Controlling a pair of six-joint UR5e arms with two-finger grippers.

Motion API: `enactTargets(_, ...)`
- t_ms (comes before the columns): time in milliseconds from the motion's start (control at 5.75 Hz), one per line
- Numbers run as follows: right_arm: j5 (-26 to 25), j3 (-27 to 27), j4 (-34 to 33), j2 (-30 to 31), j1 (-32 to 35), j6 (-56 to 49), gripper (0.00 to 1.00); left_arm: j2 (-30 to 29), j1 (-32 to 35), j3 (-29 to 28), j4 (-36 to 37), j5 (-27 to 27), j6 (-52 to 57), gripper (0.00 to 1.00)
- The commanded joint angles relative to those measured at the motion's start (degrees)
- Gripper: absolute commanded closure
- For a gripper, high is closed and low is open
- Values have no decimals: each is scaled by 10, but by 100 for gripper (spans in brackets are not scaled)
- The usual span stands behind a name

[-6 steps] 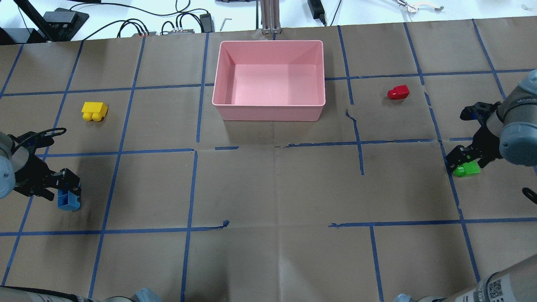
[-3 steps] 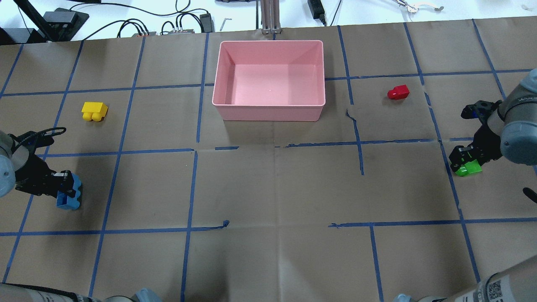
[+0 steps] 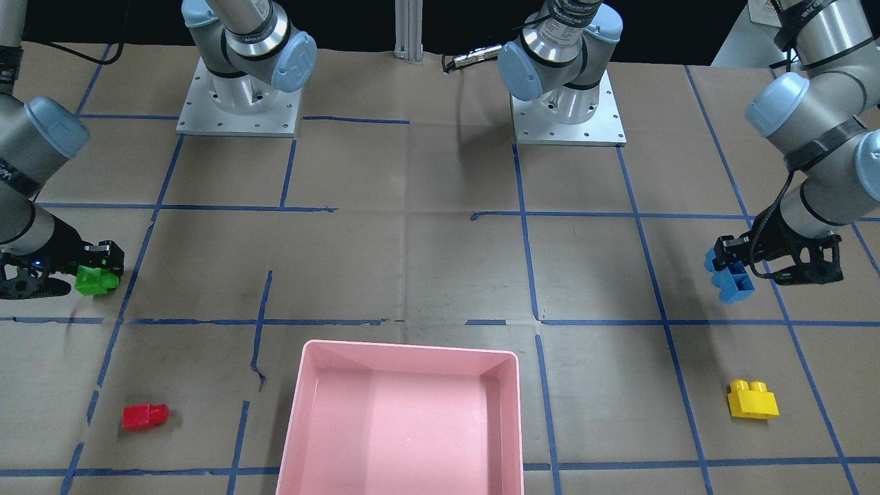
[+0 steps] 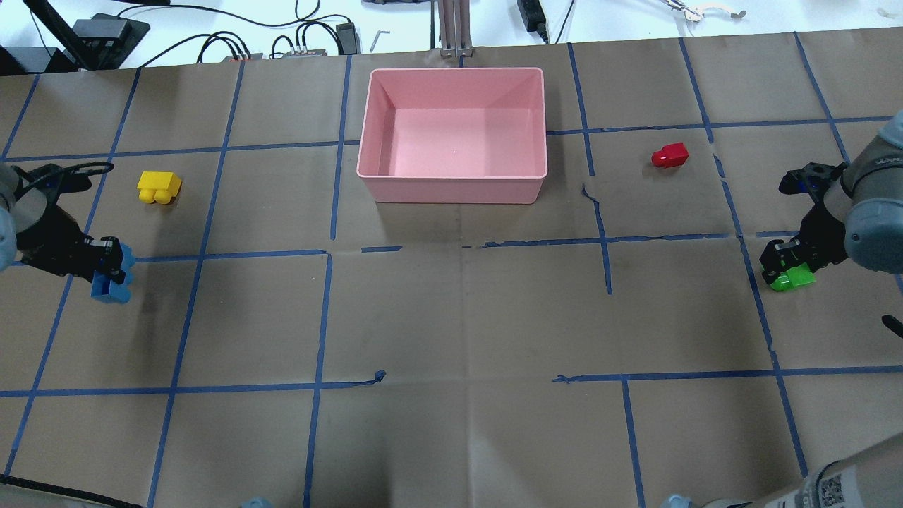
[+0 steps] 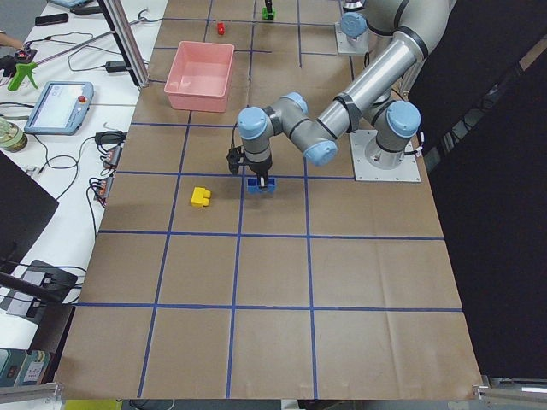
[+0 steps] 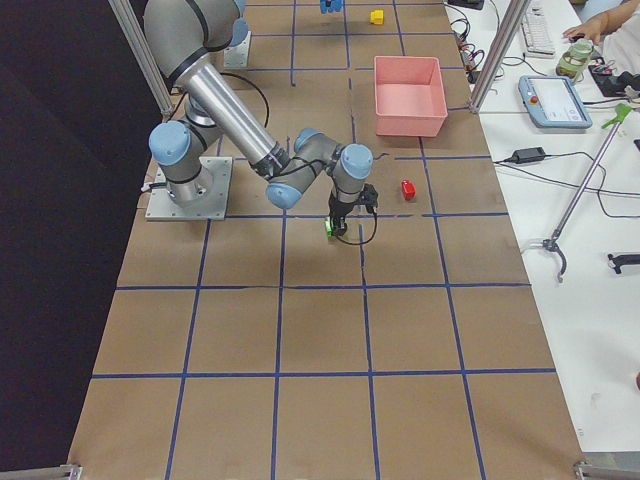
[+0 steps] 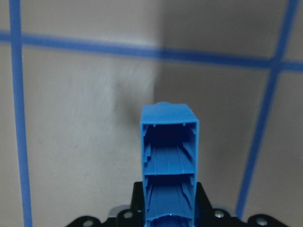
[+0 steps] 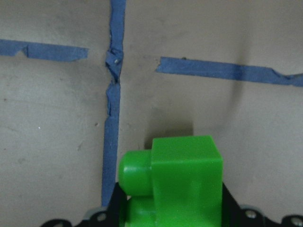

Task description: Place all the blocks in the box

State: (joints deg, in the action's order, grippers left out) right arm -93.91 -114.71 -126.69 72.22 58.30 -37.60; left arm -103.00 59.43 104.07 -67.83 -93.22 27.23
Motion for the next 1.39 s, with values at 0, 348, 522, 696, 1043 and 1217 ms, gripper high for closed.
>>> enactTargets(0,2,18,39,48,5,0,52,-24,122,-156,-132,28,-128,100)
enactTargets(348,3,78,166,98,40,55,51,-40,236,-208,-126,58,-181,100)
enactTargets(522,3,131,256,109,71,107,51,-57,292,-243,-127,60,-188,100)
enactTargets(696,3,182,333,119,109,171,51,-101,353,-288,-126,66,-191,100)
enactTargets(1043,4,214,365,128,166,254,51,-204,425,-354,-48,66,-194,100)
enactTargets(1217,6,215,366,138,172,265,51,-240,431,-352,9,66,-192,100)
